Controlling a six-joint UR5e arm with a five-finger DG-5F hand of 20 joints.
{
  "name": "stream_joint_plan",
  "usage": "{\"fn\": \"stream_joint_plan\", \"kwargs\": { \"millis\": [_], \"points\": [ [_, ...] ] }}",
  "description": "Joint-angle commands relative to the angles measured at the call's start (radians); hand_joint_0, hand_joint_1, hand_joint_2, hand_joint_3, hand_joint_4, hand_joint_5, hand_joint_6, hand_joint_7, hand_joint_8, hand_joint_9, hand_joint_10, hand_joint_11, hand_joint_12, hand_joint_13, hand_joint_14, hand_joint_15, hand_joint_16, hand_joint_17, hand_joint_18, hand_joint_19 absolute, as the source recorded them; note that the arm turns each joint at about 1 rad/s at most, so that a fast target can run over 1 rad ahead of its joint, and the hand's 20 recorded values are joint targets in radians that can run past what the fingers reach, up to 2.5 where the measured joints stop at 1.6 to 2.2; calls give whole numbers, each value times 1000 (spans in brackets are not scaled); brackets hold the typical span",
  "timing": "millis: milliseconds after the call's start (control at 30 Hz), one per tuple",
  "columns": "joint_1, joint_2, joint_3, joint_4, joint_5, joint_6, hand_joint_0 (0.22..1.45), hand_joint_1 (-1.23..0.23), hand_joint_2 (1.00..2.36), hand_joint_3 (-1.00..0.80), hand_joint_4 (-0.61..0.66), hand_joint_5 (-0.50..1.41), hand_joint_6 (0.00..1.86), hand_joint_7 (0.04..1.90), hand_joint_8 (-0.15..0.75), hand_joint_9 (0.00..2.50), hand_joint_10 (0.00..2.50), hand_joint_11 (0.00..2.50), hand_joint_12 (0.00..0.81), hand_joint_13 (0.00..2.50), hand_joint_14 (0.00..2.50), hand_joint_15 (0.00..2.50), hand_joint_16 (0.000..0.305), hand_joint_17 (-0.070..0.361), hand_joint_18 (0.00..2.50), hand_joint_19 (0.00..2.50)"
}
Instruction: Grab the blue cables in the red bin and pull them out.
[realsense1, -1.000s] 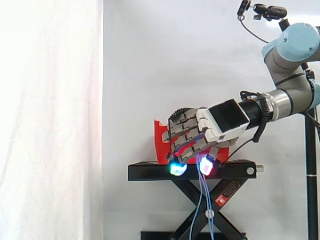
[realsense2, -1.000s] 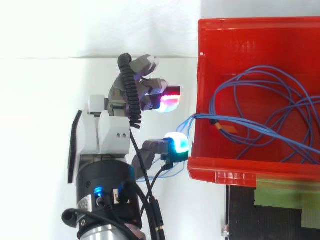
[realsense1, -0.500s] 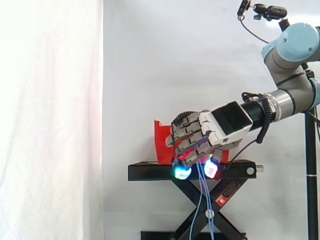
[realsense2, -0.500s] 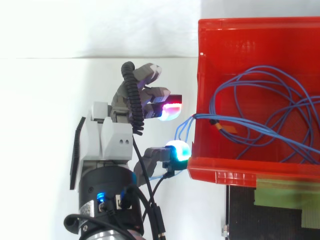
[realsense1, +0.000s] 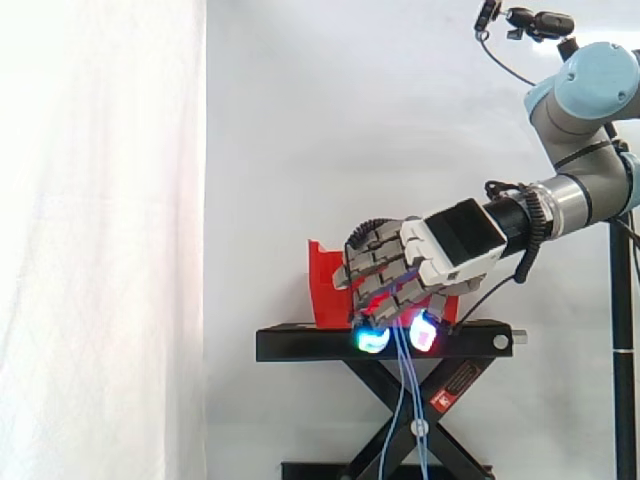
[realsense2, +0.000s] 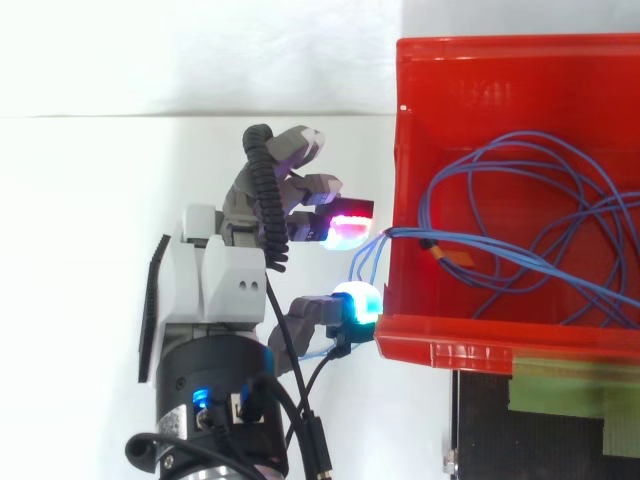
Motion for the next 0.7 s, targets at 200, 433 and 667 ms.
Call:
{"fn": "stream_joint_plan", "kwargs": {
  "millis": [200,433,667],
  "points": [
    [0,0,0,7,0,-1,839,-997,1000,-1000,94,859,106,844,251,809,22,616,345,574,13,344,47,105,498,418],
    [4,0,-1,19,0,-1,837,-999,1000,-1000,132,849,8,753,247,804,21,624,344,570,14,348,46,105,488,428],
    [6,2,-52,96,0,-1,834,-998,1000,-1000,143,831,9,725,245,802,21,615,345,570,14,348,47,105,486,436]
  ]
}}
